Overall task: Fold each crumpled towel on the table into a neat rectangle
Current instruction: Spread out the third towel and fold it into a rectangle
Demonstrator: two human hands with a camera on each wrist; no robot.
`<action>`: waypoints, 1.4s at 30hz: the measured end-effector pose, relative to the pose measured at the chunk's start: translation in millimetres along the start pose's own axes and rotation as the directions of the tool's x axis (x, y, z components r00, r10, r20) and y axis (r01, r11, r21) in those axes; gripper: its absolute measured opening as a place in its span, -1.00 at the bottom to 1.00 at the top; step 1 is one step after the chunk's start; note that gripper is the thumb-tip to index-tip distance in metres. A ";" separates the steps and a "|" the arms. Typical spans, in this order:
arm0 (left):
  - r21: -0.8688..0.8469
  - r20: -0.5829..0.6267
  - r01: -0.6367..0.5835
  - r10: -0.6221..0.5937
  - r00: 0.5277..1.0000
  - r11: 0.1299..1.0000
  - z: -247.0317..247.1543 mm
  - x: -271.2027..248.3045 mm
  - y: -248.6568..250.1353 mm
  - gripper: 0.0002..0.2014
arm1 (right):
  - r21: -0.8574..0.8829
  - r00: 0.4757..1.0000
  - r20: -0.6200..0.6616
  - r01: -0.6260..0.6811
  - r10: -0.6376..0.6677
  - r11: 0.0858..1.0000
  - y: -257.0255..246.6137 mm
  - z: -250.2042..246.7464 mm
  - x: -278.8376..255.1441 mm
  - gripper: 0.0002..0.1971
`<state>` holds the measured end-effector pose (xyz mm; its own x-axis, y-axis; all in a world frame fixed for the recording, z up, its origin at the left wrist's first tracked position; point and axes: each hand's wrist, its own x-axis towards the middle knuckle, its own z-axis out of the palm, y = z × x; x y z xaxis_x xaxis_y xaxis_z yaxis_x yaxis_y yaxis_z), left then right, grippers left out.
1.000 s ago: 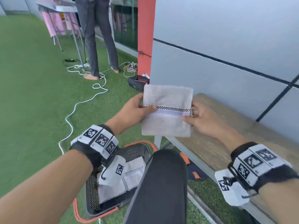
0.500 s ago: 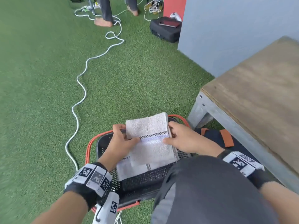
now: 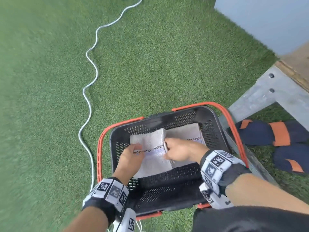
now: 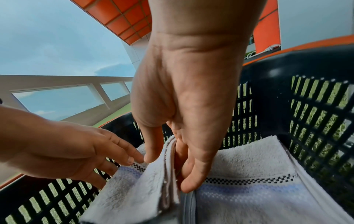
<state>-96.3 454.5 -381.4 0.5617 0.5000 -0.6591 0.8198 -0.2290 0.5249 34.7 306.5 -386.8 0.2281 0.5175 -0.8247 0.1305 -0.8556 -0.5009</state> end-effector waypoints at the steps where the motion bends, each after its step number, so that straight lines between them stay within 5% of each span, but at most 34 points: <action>1: 0.005 0.002 0.005 -0.005 1.000 1.000 0.5 1.8 -0.7 -0.65 | -0.008 1.000 -0.001 -0.006 0.006 1.000 -0.7 0.9 2.9 -0.55; 18: 0.095 -0.092 0.115 -0.107 0.990 0.989 12.7 0.7 17.1 -0.36 | -0.036 0.999 0.033 -0.018 0.019 0.999 4.0 3.4 2.7 -0.28; 23: 0.087 -0.067 -0.081 0.087 0.994 0.993 5.1 -13.4 59.7 -0.46 | 0.128 0.984 -0.164 0.096 -0.074 0.987 -5.2 -29.3 -44.6 -0.61; 28: 0.105 0.071 -0.331 0.325 0.943 0.938 -13.5 -49.8 128.5 -0.67 | 0.182 0.837 -0.516 0.312 -0.180 0.932 -15.8 -68.6 -128.3 -0.86; 36: 0.177 0.216 -0.701 0.667 0.713 0.691 -48.8 -146.8 245.0 -0.83 | 0.087 0.537 -0.821 0.449 -0.191 0.889 -2.6 -104.2 -294.3 -0.90; 42: 0.179 0.341 -0.838 0.766 0.545 0.516 -25.1 -241.3 314.0 -0.84 | 0.101 0.388 -0.917 0.451 -0.093 0.887 34.2 -79.6 -423.0 -0.88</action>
<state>22.7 282.8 -44.1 0.9720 -0.1883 -0.1407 -0.0279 -0.6867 0.7264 19.4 57.7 -34.1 0.9612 0.2739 -0.0326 0.1209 -0.5245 -0.8428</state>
